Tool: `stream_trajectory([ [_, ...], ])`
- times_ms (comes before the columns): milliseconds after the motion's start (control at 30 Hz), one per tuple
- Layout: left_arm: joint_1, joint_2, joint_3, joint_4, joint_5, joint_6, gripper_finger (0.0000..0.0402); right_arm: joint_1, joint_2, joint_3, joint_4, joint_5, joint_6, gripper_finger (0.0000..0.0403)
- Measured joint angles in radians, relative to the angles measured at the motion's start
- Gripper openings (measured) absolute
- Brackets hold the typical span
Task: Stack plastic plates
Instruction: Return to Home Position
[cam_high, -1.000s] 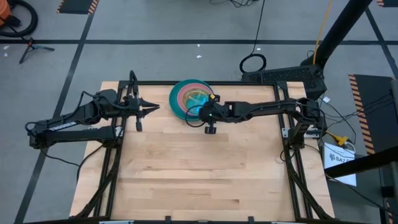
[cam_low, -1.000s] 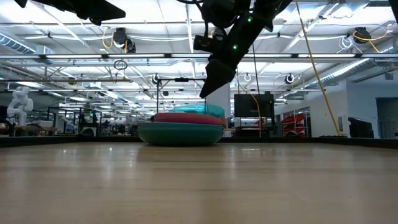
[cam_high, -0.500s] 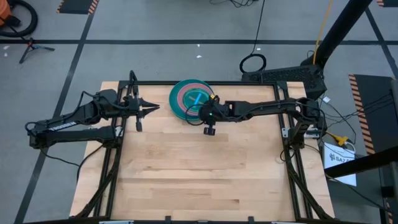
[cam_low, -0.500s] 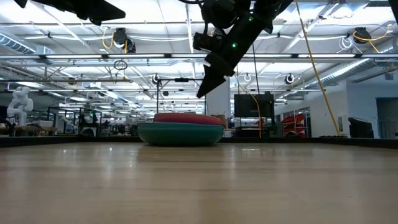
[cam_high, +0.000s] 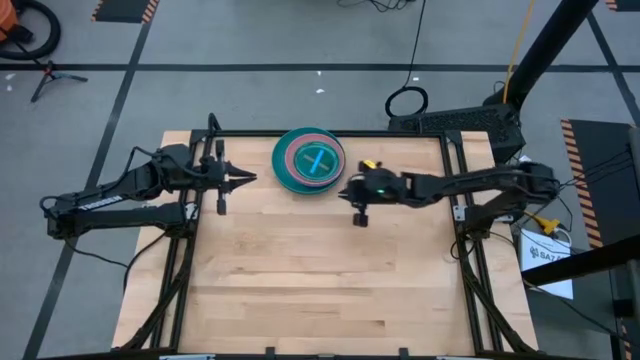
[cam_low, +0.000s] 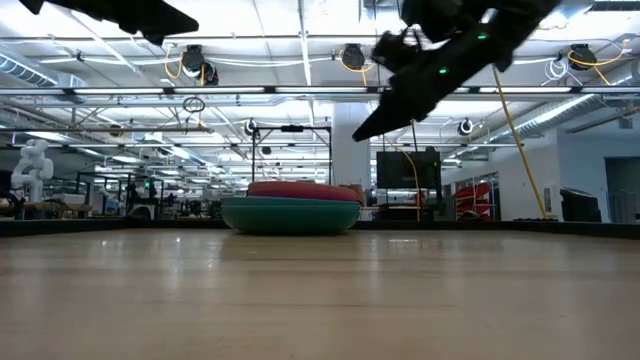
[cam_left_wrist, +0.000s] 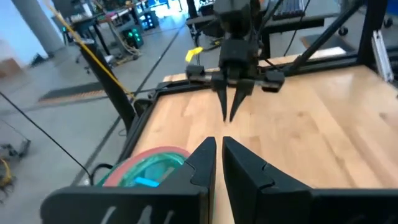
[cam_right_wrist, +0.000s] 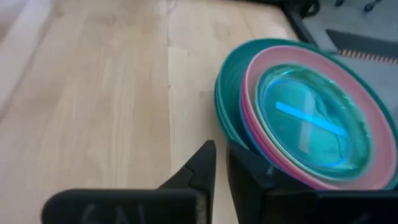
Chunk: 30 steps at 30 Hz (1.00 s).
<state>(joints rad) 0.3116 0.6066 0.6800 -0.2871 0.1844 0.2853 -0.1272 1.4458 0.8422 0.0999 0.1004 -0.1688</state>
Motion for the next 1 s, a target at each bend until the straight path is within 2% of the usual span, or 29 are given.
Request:
stream_trajectory([
  [100,-0.006,-0.001,-0.023,0.036,0.0,-0.071,0.0035,0.0,-0.107,-0.105,0.057,-0.004,0.003,0.003],
  [300,-0.055,-0.006,-0.174,0.232,0.002,-0.203,0.0035,0.0,-0.311,-0.263,0.088,-0.002,0.02,0.0029],
  [467,-0.128,-0.035,-0.313,0.361,0.001,-0.312,0.0035,0.0,-0.458,-0.365,0.114,-0.002,0.022,0.0029],
  [633,-0.201,-0.087,-0.44,0.51,-0.004,-0.348,0.0035,0.0,-0.585,-0.441,0.113,-0.002,0.02,0.0029],
  [767,-0.242,-0.16,-0.478,0.519,-0.012,-0.356,0.0035,0.0,-0.682,-0.495,0.114,-0.002,0.02,0.0029],
  [1000,-0.264,-0.354,-0.478,0.414,-0.035,-0.293,0.0035,0.0,-0.861,-0.583,0.108,-0.002,0.027,0.0029],
])
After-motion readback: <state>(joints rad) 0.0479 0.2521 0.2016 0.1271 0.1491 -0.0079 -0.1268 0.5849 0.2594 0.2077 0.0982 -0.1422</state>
